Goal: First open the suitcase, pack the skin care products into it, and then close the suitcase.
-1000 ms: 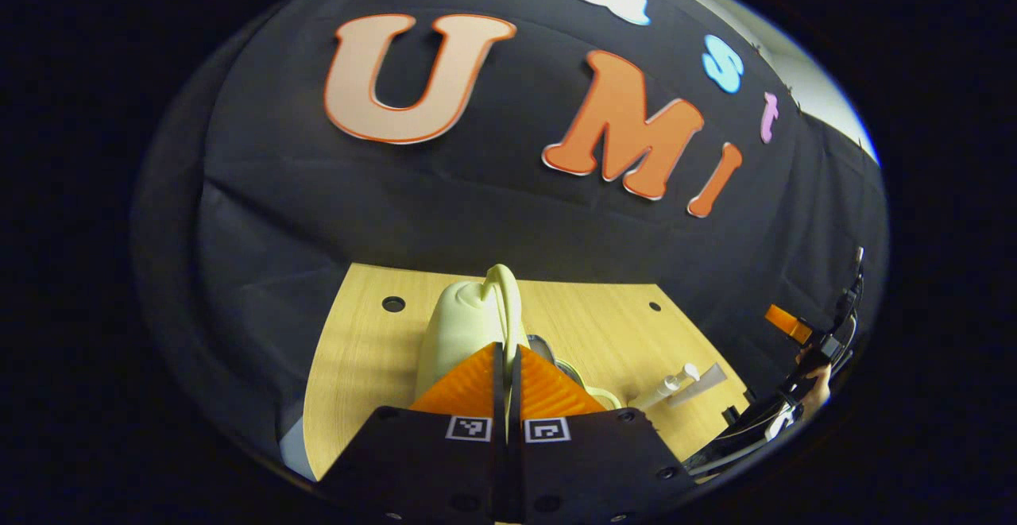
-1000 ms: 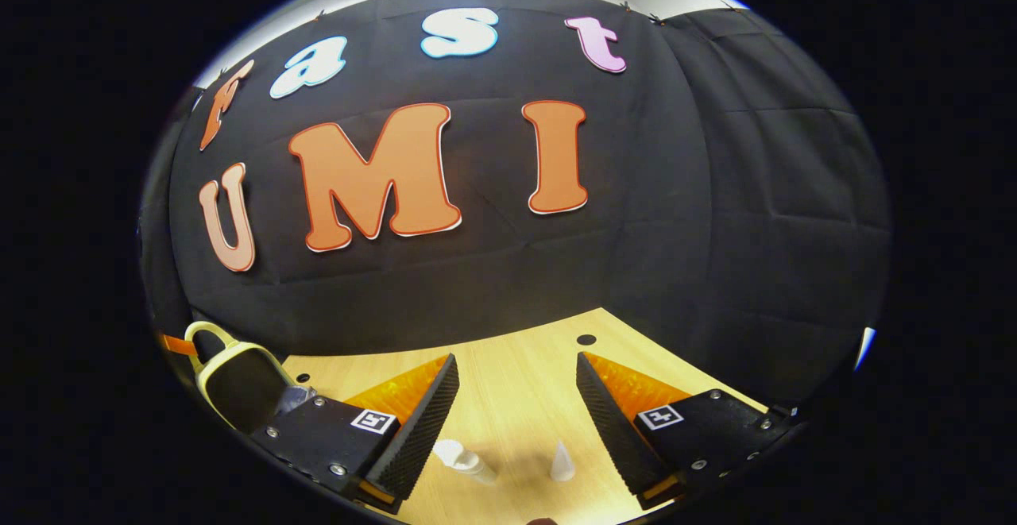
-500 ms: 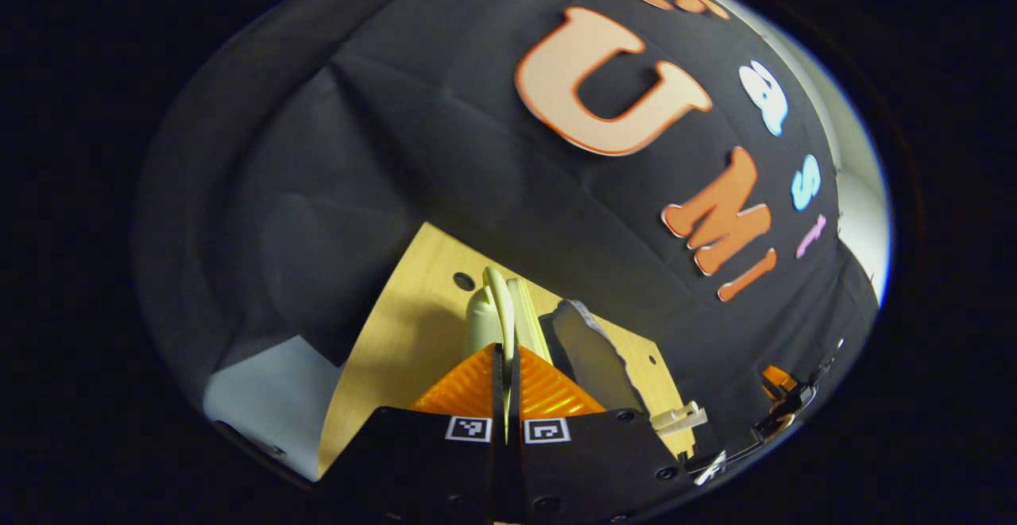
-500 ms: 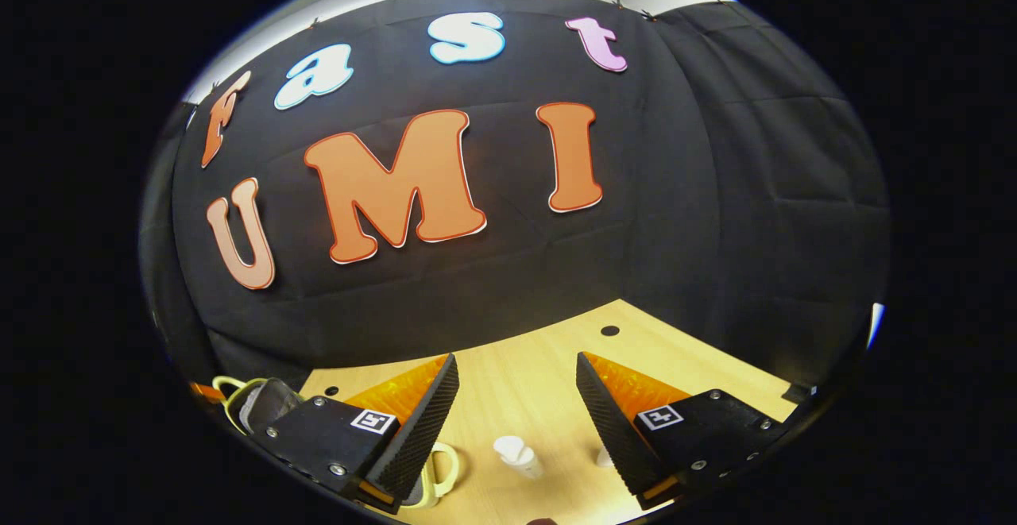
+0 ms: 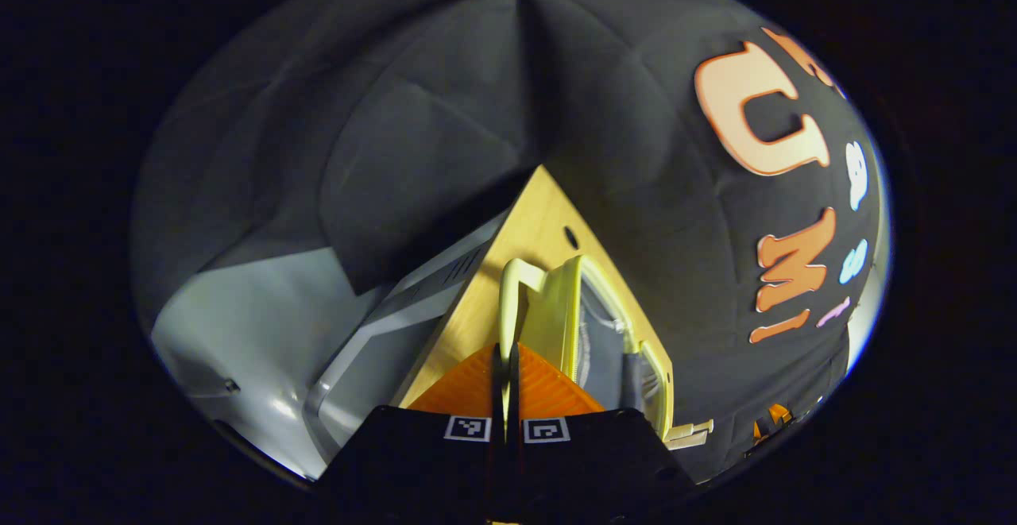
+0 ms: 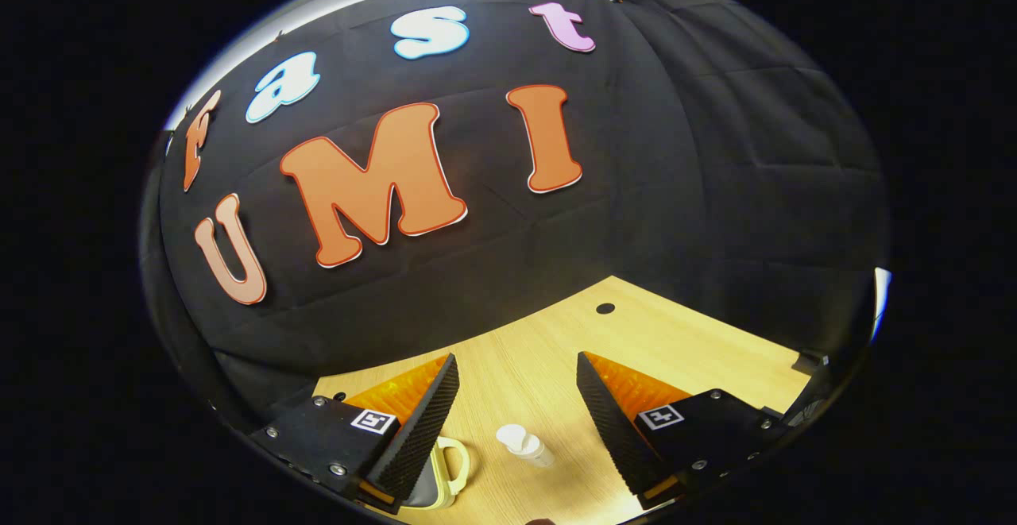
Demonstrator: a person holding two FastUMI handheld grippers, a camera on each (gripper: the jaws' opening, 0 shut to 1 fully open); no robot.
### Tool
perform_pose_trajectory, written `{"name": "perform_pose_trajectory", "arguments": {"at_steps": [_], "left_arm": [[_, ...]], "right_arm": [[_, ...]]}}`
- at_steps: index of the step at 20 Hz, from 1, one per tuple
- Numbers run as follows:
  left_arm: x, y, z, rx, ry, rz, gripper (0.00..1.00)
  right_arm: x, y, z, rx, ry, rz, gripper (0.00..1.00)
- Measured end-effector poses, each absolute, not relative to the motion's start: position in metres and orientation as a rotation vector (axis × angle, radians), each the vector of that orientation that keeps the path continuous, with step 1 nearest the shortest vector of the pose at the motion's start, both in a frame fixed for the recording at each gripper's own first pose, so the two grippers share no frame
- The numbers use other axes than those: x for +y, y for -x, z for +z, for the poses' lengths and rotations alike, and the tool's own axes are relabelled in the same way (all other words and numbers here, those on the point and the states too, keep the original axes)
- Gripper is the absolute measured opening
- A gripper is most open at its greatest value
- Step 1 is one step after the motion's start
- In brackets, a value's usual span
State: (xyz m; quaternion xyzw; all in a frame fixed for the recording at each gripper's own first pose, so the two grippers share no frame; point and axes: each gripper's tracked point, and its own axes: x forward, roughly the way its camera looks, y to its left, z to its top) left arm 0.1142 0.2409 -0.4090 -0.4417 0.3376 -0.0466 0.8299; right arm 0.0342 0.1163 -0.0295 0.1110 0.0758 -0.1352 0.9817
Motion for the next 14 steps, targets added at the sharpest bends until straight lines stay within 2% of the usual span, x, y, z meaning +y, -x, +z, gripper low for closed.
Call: {"name": "perform_pose_trajectory", "arguments": {"at_steps": [1, 3, 4, 5, 6, 8, 9, 11, 12, 14], "left_arm": [[0.240, -0.117, -0.412, 0.699, 0.989, -0.084, 0.01], [0.250, -0.122, -0.411, 0.676, 1.028, -0.022, 0.08], [0.254, -0.128, -0.419, 0.664, 1.023, 0.000, 0.21], [0.263, -0.123, -0.416, 0.654, 1.005, 0.033, 0.28], [0.271, -0.120, -0.413, 0.642, 0.989, 0.061, 0.43], [0.279, -0.119, -0.401, 0.608, 0.956, 0.125, 0.46], [0.280, -0.118, -0.392, 0.583, 0.930, 0.146, 0.41], [0.280, -0.125, -0.373, 0.529, 0.842, 0.188, 1.00], [0.282, -0.118, -0.354, 0.501, 0.776, 0.214, 0.96], [0.282, -0.110, -0.309, 0.411, 0.620, 0.265, 0.96]], "right_arm": [[0.112, -0.032, -0.032, 0.155, -0.228, -0.278, 0.95], [0.107, -0.031, -0.036, 0.162, -0.224, -0.286, 0.95], [0.102, -0.029, -0.037, 0.166, -0.219, -0.292, 0.95], [0.097, -0.028, -0.039, 0.169, -0.216, -0.295, 0.95], [0.094, -0.028, -0.039, 0.170, -0.215, -0.295, 0.95], [0.086, -0.029, -0.040, 0.174, -0.211, -0.299, 0.95], [0.083, -0.030, -0.041, 0.177, -0.210, -0.298, 0.95], [0.078, -0.033, -0.040, 0.179, -0.207, -0.291, 0.95], [0.075, -0.035, -0.039, 0.180, -0.201, -0.286, 0.95], [0.068, -0.041, -0.033, 0.172, -0.169, -0.270, 0.95]]}}
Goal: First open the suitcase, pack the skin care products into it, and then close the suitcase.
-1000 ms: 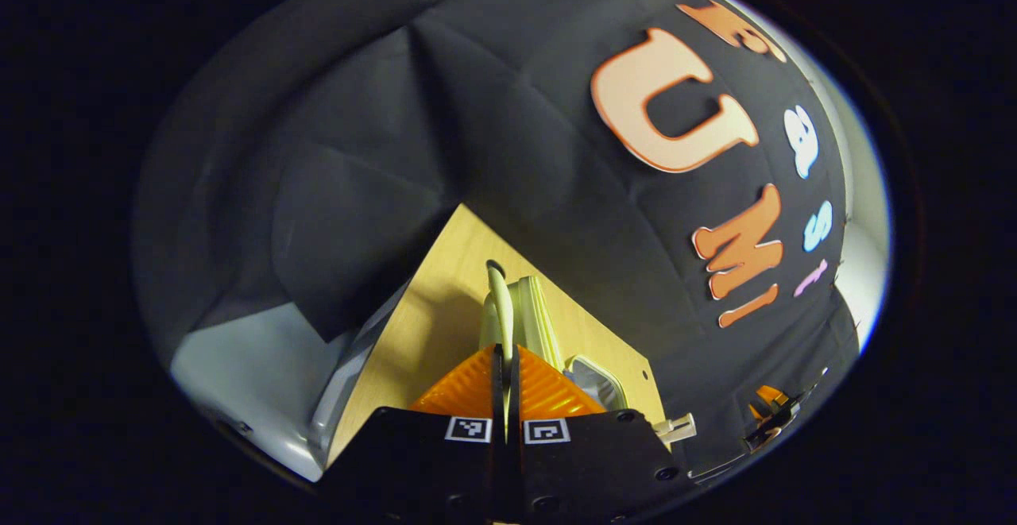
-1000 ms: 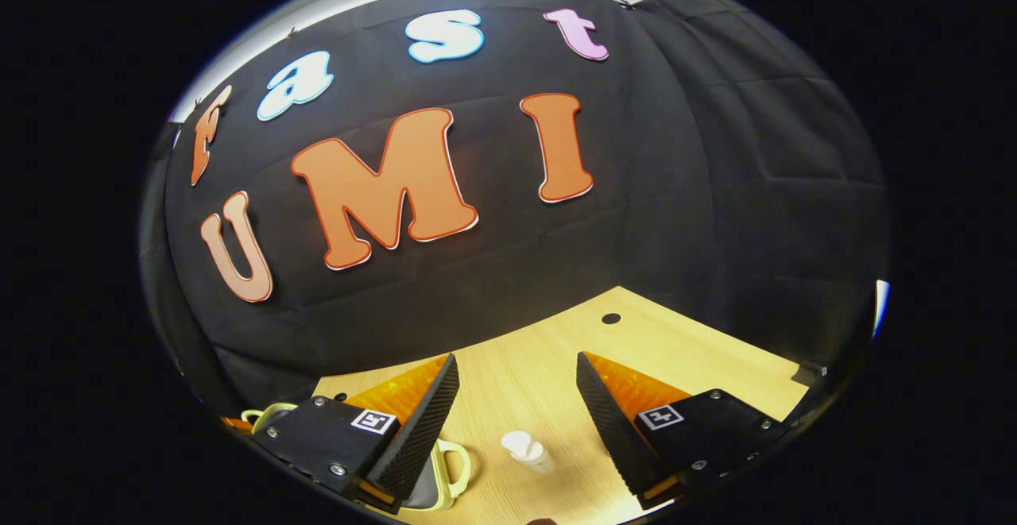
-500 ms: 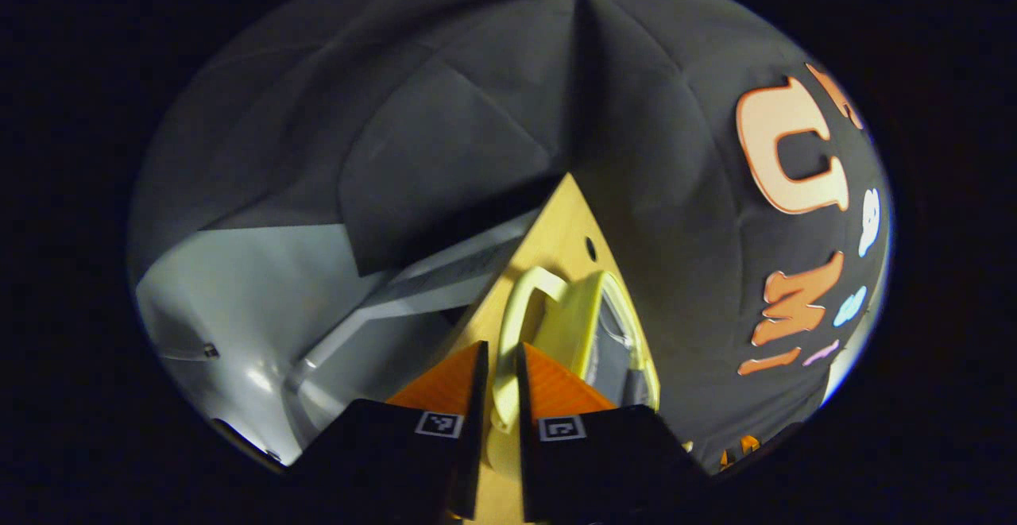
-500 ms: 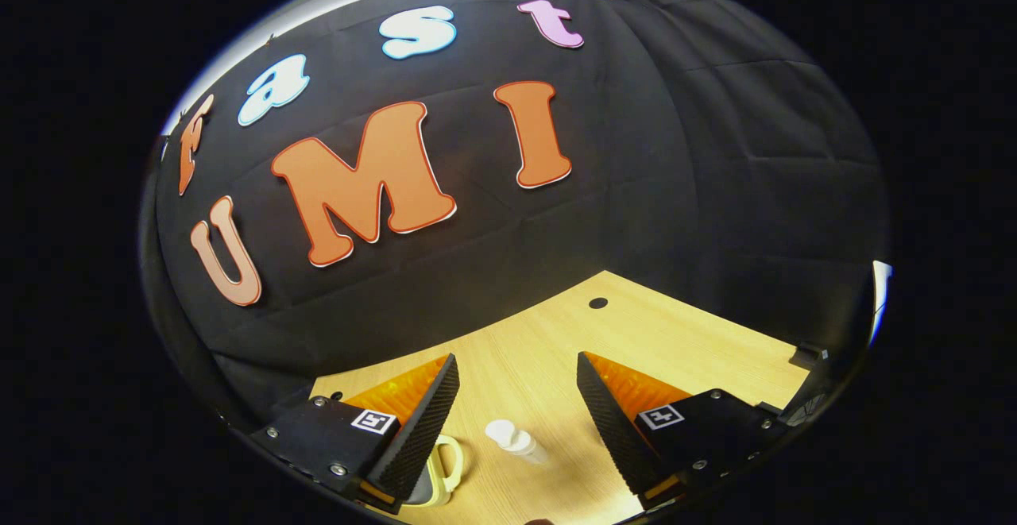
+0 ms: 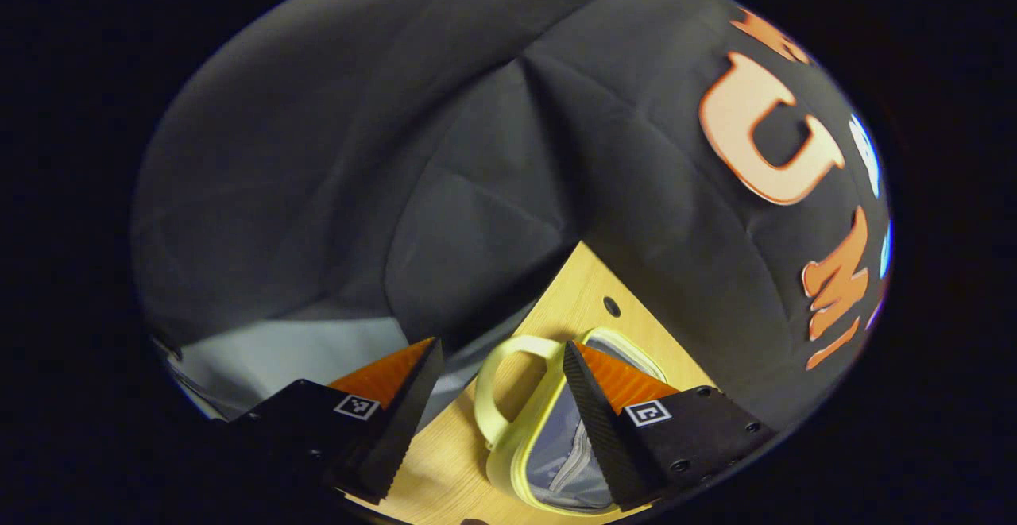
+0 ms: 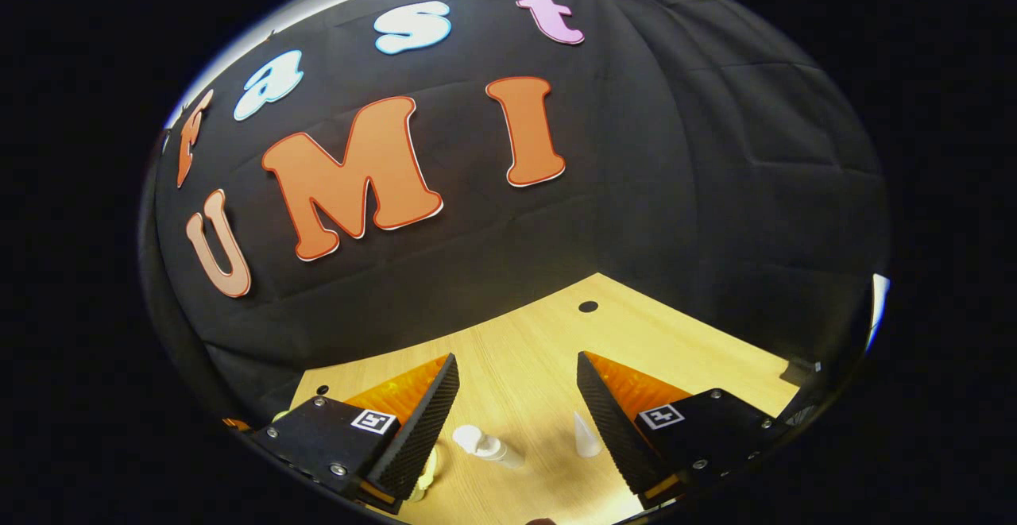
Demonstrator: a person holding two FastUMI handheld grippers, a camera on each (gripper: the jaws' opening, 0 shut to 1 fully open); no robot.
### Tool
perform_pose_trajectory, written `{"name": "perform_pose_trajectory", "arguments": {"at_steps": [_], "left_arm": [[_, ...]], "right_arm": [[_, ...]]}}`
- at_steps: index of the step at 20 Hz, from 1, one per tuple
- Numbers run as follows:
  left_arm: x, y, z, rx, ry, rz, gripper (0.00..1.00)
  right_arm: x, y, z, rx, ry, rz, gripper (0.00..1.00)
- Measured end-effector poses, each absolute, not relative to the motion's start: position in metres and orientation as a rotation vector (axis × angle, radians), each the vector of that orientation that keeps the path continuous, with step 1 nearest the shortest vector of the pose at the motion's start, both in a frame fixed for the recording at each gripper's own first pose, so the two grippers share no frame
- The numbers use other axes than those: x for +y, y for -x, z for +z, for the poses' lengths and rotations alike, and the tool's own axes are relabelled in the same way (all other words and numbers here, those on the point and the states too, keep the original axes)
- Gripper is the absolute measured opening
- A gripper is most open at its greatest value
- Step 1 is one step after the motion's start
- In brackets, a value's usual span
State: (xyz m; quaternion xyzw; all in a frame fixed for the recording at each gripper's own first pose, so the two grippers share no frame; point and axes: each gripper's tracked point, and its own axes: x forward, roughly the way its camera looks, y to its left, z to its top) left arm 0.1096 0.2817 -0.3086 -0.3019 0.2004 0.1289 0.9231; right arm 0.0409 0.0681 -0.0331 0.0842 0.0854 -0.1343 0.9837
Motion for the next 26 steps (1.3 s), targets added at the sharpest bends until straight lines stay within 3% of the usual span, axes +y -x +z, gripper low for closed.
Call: {"name": "perform_pose_trajectory", "arguments": {"at_steps": [3, 7, 13, 17, 20, 21, 26], "left_arm": [[0.262, -0.089, -0.218, 0.247, 0.439, 0.349, 0.96], [0.192, -0.047, -0.084, -0.016, 0.319, 0.358, 0.97], [0.037, -0.021, -0.013, -0.141, 0.104, 0.282, 0.97], [-0.098, -0.034, -0.030, -0.132, 0.018, 0.128, 0.94], [-0.192, -0.035, -0.077, -0.038, 0.028, -0.021, 1.00], [-0.217, -0.034, -0.094, -0.011, 0.019, -0.060, 0.95], [-0.318, -0.001, -0.176, 0.085, -0.055, -0.216, 0.98]], "right_arm": [[0.059, -0.052, -0.023, 0.154, -0.106, -0.237, 0.95], [0.052, -0.062, -0.017, 0.141, -0.049, -0.175, 0.95], [0.028, -0.068, -0.025, 0.120, 0.051, -0.127, 0.95], [0.008, -0.061, -0.038, 0.135, 0.031, -0.115, 0.95], [-0.012, -0.051, -0.052, 0.152, 0.048, -0.125, 0.95], [-0.018, -0.047, -0.057, 0.160, 0.054, -0.128, 0.95], [-0.052, -0.035, -0.084, 0.210, 0.089, -0.157, 0.95]]}}
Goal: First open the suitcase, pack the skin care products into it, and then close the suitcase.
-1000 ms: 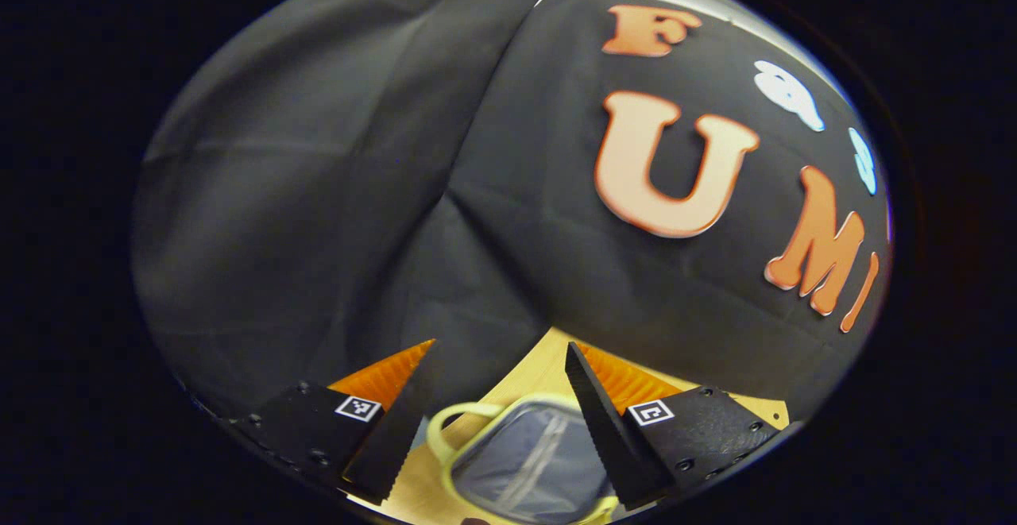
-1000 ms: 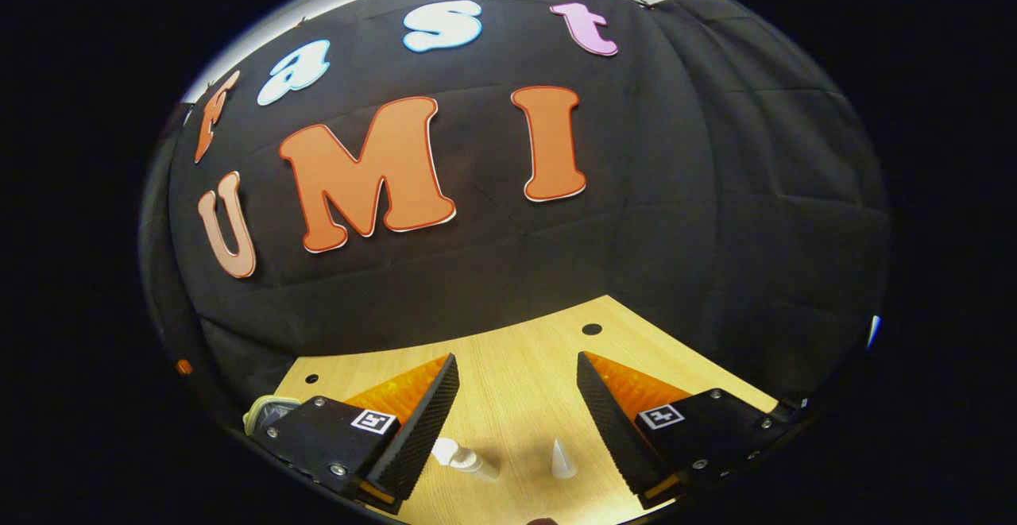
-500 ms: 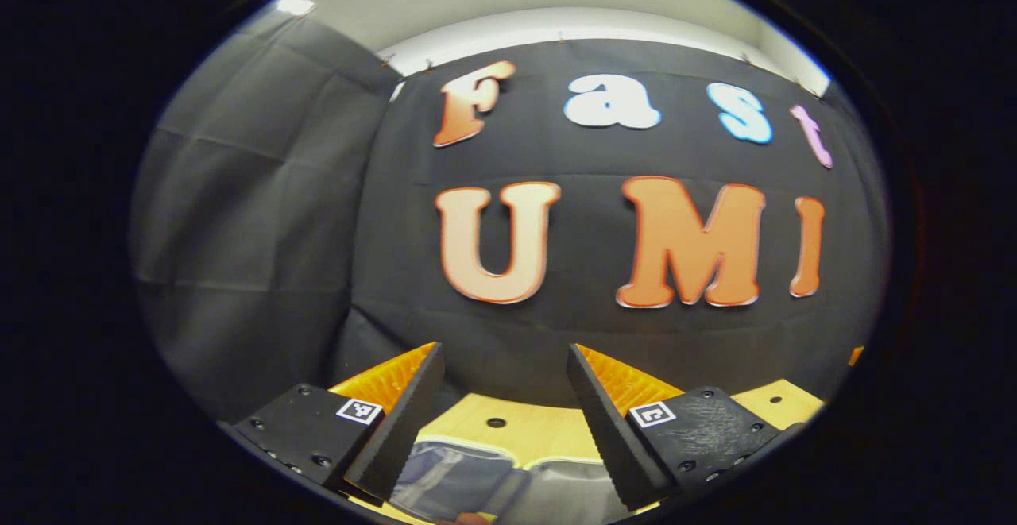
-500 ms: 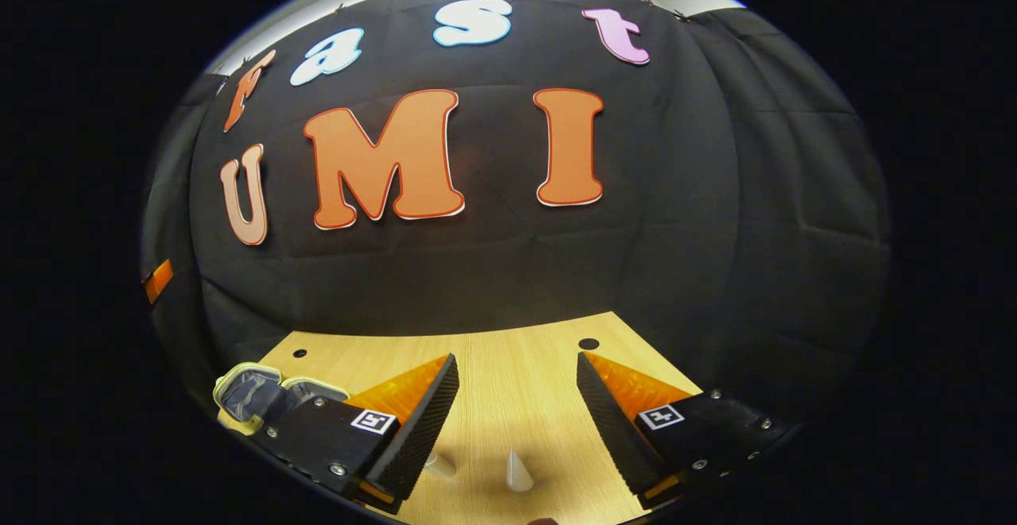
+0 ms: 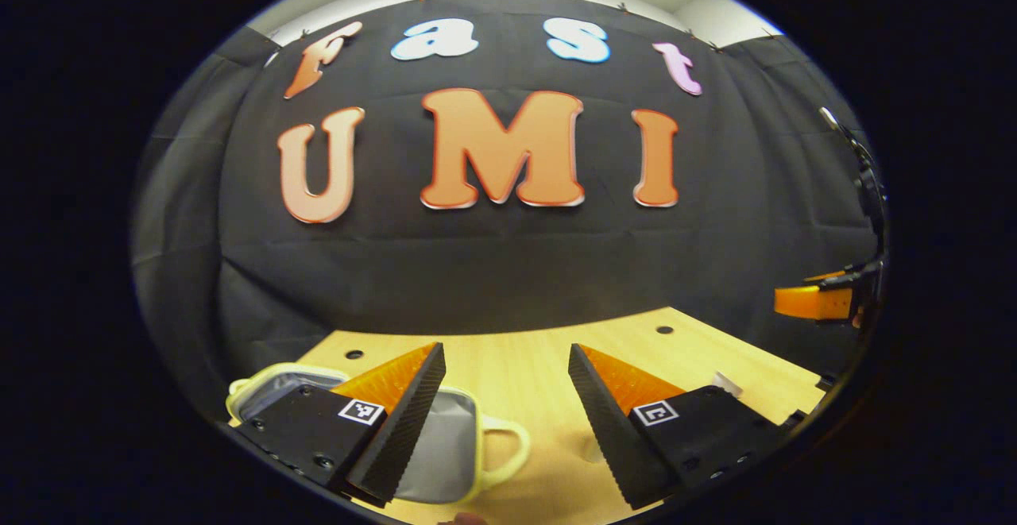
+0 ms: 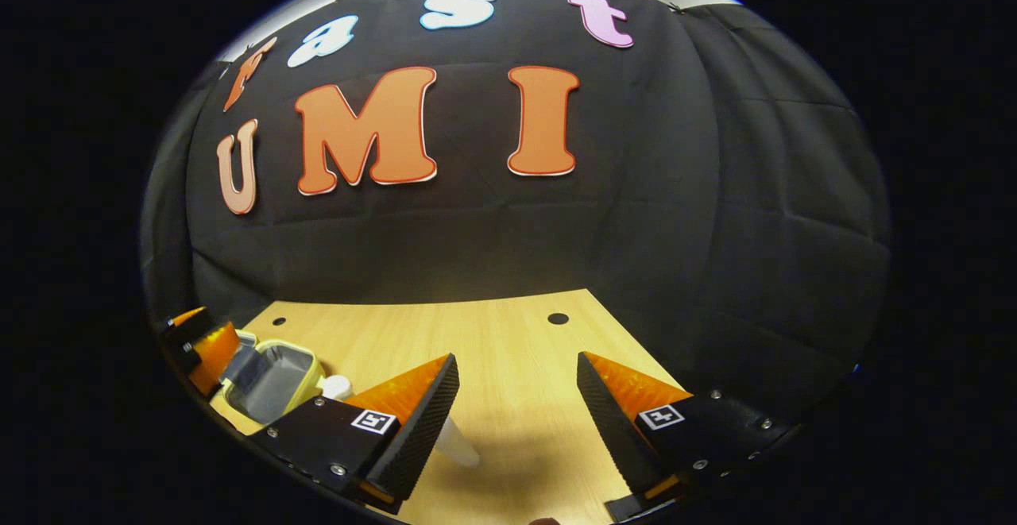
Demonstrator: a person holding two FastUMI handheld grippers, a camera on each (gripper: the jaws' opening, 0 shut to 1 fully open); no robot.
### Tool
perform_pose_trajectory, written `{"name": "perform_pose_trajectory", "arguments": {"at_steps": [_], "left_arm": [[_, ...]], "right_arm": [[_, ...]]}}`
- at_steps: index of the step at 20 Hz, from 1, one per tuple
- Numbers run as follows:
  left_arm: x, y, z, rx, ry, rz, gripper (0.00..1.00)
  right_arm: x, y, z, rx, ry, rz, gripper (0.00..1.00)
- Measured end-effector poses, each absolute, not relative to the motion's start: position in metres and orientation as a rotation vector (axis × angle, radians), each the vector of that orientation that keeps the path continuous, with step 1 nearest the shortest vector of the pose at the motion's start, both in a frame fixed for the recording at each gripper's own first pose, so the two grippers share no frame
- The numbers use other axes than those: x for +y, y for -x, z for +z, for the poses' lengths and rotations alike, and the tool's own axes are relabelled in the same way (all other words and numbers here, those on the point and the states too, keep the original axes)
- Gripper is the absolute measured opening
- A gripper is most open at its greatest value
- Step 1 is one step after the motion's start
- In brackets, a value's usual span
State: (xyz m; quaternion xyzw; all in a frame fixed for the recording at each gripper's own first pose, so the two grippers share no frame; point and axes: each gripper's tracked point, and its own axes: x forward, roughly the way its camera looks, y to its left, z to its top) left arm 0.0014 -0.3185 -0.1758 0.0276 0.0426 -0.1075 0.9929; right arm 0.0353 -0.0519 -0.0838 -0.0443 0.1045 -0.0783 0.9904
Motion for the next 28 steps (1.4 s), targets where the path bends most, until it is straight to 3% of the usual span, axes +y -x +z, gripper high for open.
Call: {"name": "perform_pose_trajectory", "arguments": {"at_steps": [10, 21, 22, 24, 28], "left_arm": [[-0.414, 0.003, -0.319, 0.287, -0.162, -0.375, 0.99], [-0.435, -0.047, -0.385, 0.360, -0.161, -0.329, 1.00], [-0.442, -0.045, -0.385, 0.364, -0.148, -0.350, 0.96], [-0.443, -0.046, -0.383, 0.369, -0.146, -0.355, 0.63], [-0.439, -0.041, -0.380, 0.449, -0.093, -0.370, 0.61]], "right_arm": [[-0.083, -0.040, -0.124, 0.294, 0.103, -0.171, 0.95], [-0.105, -0.046, -0.157, 0.368, 0.093, -0.194, 0.95], [-0.105, -0.047, -0.157, 0.371, 0.094, -0.194, 0.96], [-0.105, -0.046, -0.159, 0.373, 0.099, -0.191, 0.96], [-0.098, -0.045, -0.157, 0.375, 0.089, -0.174, 0.95]]}}
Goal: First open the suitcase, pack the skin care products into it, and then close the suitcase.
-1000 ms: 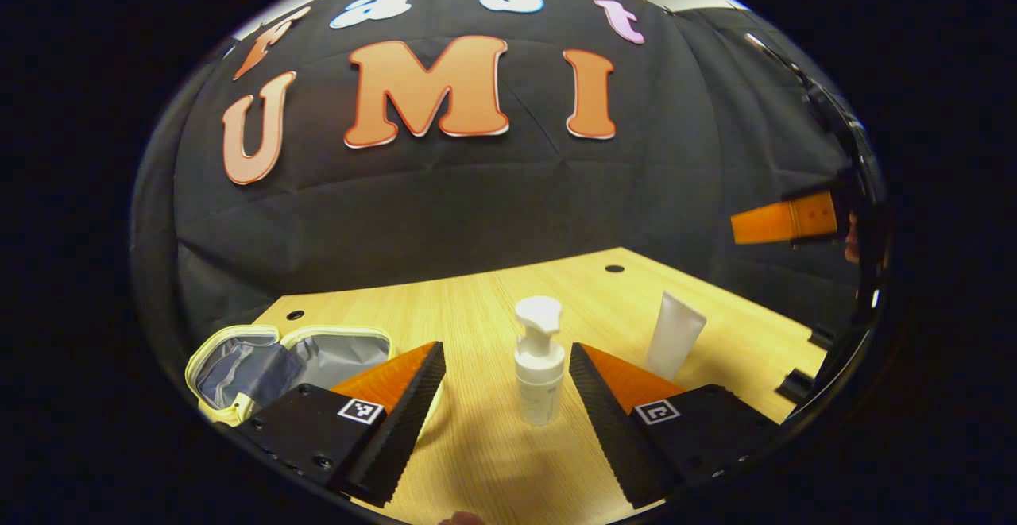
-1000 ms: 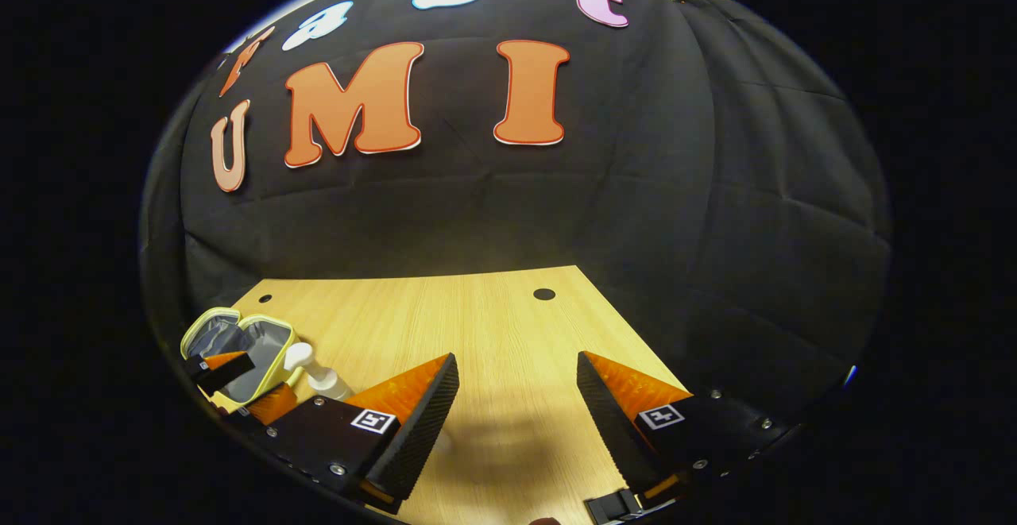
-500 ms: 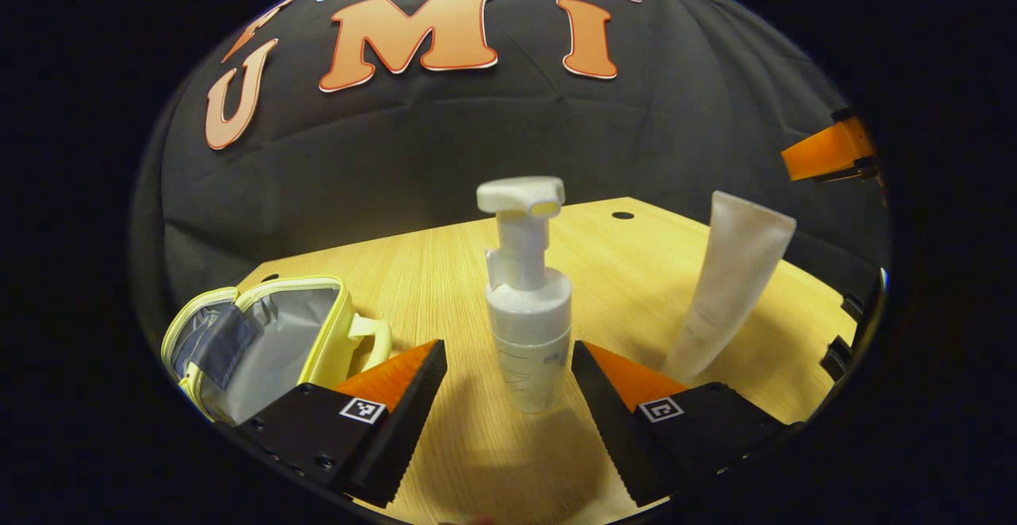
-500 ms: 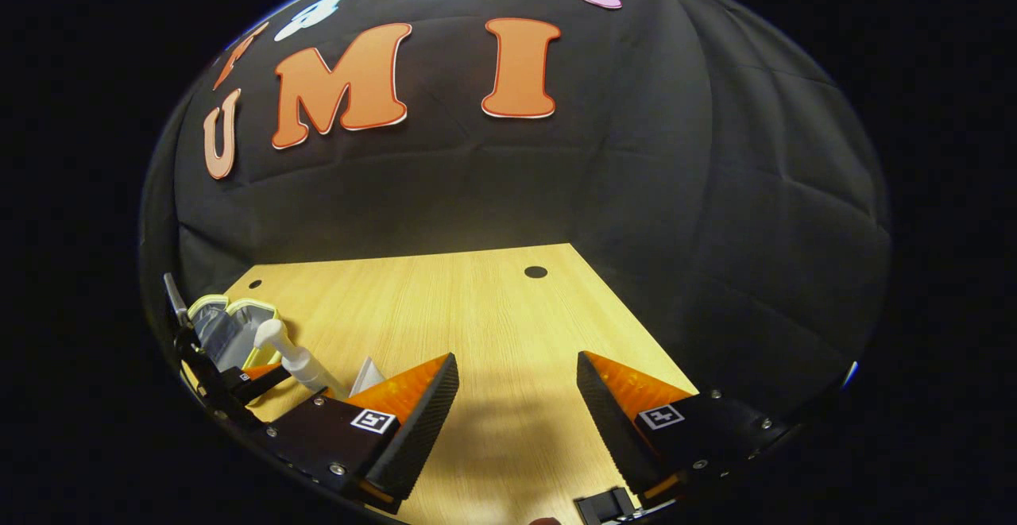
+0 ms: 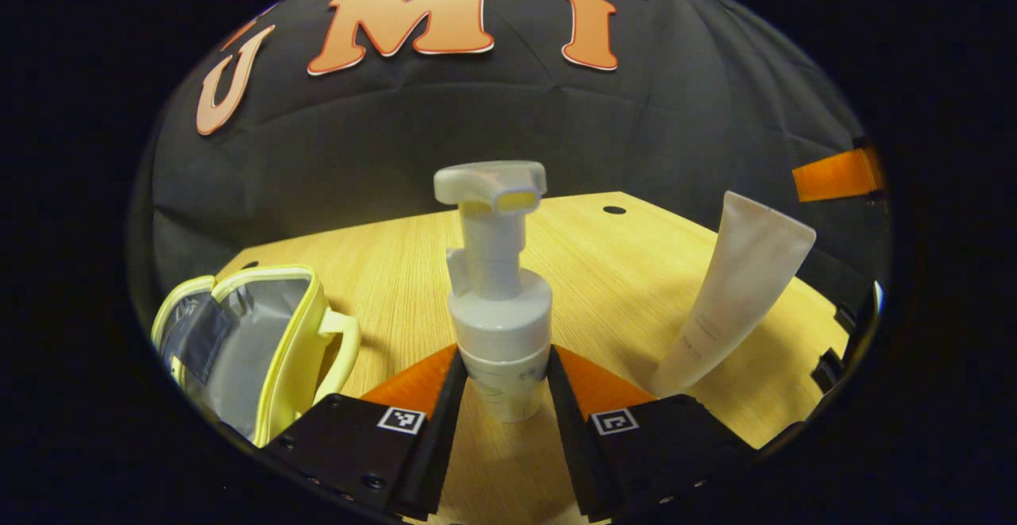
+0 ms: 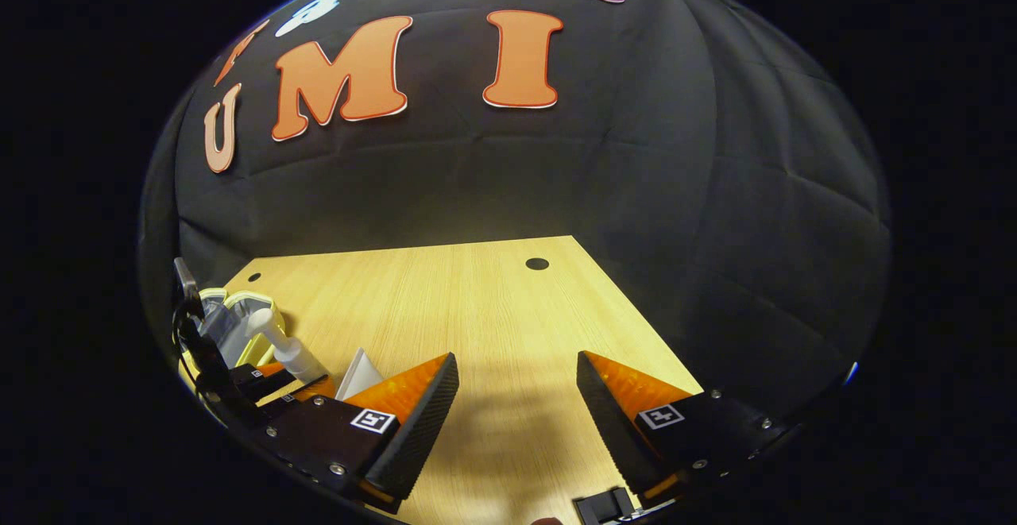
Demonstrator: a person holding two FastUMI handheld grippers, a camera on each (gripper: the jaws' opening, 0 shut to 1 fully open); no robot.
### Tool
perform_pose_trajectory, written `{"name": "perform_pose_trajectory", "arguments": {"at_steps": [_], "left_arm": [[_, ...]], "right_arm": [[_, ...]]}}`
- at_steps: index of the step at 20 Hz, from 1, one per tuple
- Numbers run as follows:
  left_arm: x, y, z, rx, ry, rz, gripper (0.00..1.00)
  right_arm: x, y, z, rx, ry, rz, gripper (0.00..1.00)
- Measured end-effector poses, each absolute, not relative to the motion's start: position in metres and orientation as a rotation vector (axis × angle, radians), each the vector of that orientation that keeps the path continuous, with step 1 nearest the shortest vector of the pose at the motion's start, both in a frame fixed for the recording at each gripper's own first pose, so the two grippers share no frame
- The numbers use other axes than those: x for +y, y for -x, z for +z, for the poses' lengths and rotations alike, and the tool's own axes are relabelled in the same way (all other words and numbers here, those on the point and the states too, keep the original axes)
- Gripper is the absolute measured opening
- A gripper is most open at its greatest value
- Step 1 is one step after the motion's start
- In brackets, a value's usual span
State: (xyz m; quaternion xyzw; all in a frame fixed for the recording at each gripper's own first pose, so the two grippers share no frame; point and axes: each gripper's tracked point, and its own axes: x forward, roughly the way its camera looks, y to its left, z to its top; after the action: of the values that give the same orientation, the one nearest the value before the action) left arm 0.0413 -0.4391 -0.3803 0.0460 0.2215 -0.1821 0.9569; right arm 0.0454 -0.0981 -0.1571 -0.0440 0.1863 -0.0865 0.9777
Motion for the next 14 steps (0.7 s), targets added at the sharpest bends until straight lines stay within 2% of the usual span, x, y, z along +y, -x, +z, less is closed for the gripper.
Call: {"name": "perform_pose_trajectory", "arguments": {"at_steps": [7, 14], "left_arm": [[-0.368, -0.017, -0.295, 0.515, -0.072, -0.408, 0.61], [-0.233, -0.018, -0.240, 0.653, -0.149, -0.355, 0.61]], "right_arm": [[-0.072, -0.044, -0.140, 0.346, 0.038, -0.156, 0.95], [-0.026, -0.039, -0.120, 0.266, 0.003, -0.110, 0.96]]}}
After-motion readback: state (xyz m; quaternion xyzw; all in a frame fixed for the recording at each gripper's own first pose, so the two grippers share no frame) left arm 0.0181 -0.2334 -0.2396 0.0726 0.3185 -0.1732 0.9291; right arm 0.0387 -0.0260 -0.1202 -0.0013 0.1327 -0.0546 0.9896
